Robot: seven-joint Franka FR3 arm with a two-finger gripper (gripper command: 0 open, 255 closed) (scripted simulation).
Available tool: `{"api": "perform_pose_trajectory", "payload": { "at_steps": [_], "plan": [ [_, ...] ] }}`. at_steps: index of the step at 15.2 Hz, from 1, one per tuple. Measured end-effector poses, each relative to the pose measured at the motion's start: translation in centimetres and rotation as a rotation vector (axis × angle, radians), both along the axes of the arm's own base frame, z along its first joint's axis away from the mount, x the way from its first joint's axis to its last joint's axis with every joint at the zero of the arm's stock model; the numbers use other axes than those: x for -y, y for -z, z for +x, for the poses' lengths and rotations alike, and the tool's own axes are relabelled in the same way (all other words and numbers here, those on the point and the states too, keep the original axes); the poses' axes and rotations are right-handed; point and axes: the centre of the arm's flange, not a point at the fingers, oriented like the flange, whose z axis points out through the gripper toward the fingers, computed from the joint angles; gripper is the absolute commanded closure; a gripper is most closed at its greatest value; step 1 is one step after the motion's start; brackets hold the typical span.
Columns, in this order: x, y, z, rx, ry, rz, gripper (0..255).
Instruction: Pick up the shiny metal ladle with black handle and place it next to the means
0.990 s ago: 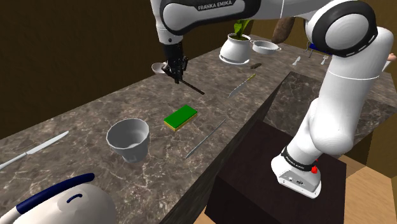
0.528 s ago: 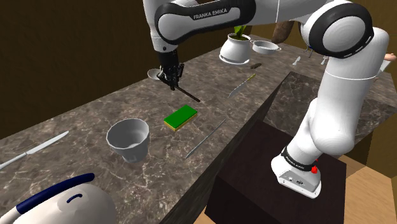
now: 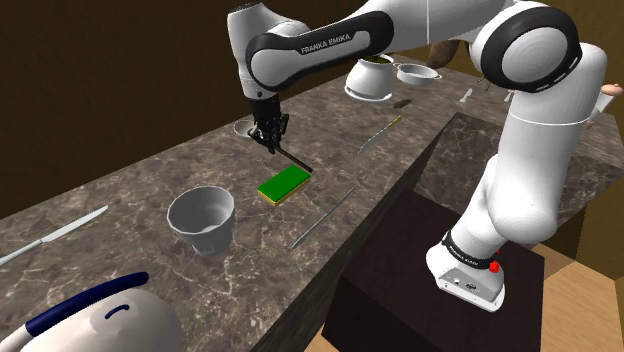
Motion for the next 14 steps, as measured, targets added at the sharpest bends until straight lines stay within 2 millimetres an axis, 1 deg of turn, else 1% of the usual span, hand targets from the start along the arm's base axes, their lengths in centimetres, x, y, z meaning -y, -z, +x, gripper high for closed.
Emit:
{"api": "perform_pose_trajectory", "payload": {
  "at_steps": [6, 8, 12, 13, 14],
  "plan": [
    [0.0, 3.3, -0.1, 0.000, 0.000, 0.000, 255],
    [0.0, 3.7, -0.1, 0.000, 0.000, 0.000, 255],
    [0.0, 3.8, -0.1, 0.001, 0.000, 0.000, 255],
    [0.0, 3.8, -0.1, 0.001, 0.000, 0.000, 0],
    [0.0, 3.8, -0.1, 0.001, 0.000, 0.000, 0]
  ]
}}
